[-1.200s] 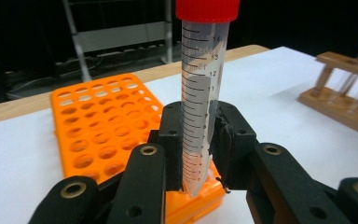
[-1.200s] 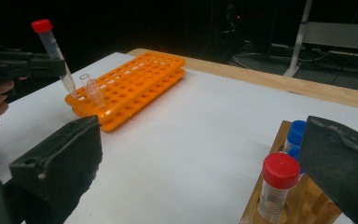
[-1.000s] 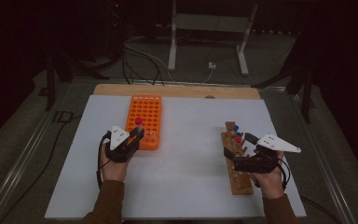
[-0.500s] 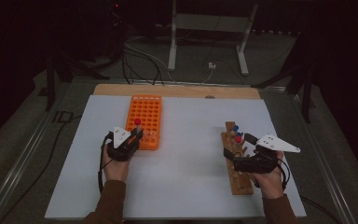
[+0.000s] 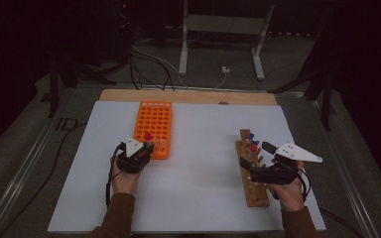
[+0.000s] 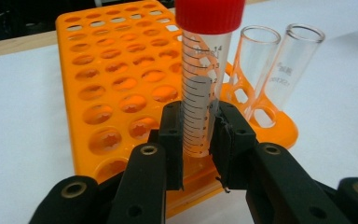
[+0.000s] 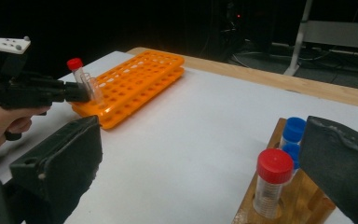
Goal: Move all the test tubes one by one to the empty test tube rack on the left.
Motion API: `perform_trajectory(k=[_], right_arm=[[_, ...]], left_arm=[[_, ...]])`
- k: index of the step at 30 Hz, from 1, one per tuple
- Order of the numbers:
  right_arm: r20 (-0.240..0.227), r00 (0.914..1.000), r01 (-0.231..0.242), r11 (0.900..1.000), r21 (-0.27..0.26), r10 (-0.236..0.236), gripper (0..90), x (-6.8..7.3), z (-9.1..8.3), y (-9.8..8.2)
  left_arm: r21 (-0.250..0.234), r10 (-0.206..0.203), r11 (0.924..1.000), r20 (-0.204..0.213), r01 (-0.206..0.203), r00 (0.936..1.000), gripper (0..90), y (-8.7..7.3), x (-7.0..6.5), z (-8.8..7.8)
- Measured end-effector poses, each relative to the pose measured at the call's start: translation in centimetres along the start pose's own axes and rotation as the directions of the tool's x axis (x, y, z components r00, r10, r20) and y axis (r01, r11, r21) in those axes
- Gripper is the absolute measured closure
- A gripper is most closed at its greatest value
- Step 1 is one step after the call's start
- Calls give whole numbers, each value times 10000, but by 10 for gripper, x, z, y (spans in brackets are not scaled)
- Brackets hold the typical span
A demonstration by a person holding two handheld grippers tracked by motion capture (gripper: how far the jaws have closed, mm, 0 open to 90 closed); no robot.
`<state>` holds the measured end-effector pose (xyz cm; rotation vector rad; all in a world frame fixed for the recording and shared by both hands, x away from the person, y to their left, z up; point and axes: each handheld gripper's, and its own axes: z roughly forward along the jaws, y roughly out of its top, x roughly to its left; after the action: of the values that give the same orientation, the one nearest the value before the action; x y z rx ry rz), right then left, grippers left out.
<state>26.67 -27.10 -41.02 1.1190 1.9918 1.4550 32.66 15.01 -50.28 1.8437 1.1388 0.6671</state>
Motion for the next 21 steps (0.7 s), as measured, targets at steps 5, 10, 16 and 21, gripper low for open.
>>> perform_trajectory(k=[5, 10, 16, 21], right_arm=[[67, 10000, 13, 10000, -67, -12, 1, -2, -2, 1], [226, 9997, -66, 10000, -31, 66, 2, -5, -3, 0], [366, 9990, -241, 9997, 47, 239, 2, -12, -1, -3], [709, 9972, -257, 9991, 331, 233, 2, -18, 3, -8]], left_arm=[[21, -95, 10000, 121, 95, 9999, 746, 0, 1, -1], [-51, -624, 9980, 80, 624, 9980, 586, -2, 5, -2], [-302, -1017, 9943, 242, 1024, 9945, 459, 0, 9, -11], [-570, -1325, 9893, 383, 1345, 9904, 321, 3, 12, -20]])
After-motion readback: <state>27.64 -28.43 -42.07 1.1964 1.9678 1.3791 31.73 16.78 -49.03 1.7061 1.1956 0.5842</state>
